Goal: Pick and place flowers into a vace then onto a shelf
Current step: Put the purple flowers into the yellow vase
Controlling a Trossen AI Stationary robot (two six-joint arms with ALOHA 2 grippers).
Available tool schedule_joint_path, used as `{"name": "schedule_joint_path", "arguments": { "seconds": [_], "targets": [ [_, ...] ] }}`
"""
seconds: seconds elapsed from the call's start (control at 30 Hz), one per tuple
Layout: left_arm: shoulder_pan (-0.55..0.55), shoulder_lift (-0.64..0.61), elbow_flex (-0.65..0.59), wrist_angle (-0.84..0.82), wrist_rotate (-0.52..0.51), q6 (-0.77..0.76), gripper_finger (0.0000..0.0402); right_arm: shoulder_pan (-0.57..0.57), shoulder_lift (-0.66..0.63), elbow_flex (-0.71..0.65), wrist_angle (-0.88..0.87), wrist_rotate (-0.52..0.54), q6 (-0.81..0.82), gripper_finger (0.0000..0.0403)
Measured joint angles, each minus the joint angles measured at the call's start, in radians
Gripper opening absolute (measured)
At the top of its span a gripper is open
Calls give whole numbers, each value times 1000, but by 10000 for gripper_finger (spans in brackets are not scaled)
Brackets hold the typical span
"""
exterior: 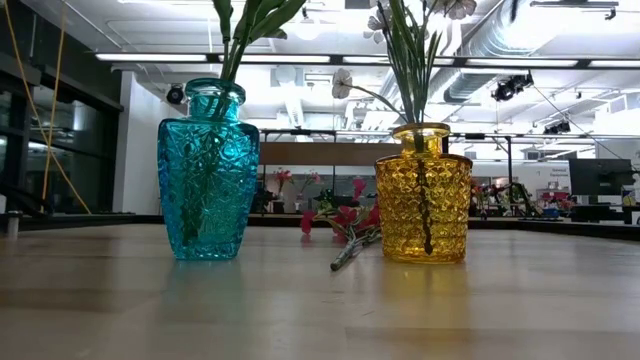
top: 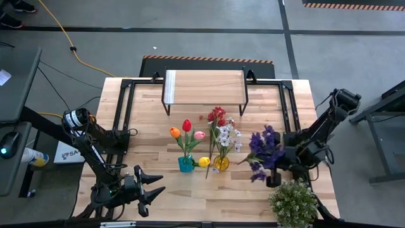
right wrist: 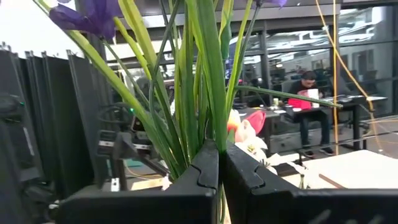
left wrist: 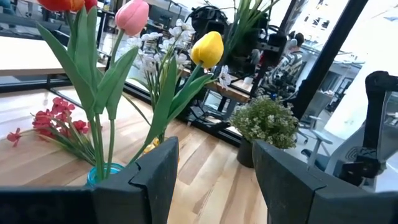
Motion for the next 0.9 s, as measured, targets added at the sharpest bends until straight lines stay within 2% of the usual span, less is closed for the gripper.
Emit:
{"name": "schedule_joint_path", "arguments": {
  "seconds": [0.2, 0.57, 0.9],
  "targets": [
    [0, 0, 0, 0, 12, -44, 239, -50, 46, 0, 2, -44, 8, 0],
    [0, 0, 0, 0, 119, -74, 239, -155, 148, 0, 30, -173, 92, 0],
    [0, 0, 0, 0, 193, -99, 239, -216, 273, 0, 135, -185, 119, 0]
  ]
}}
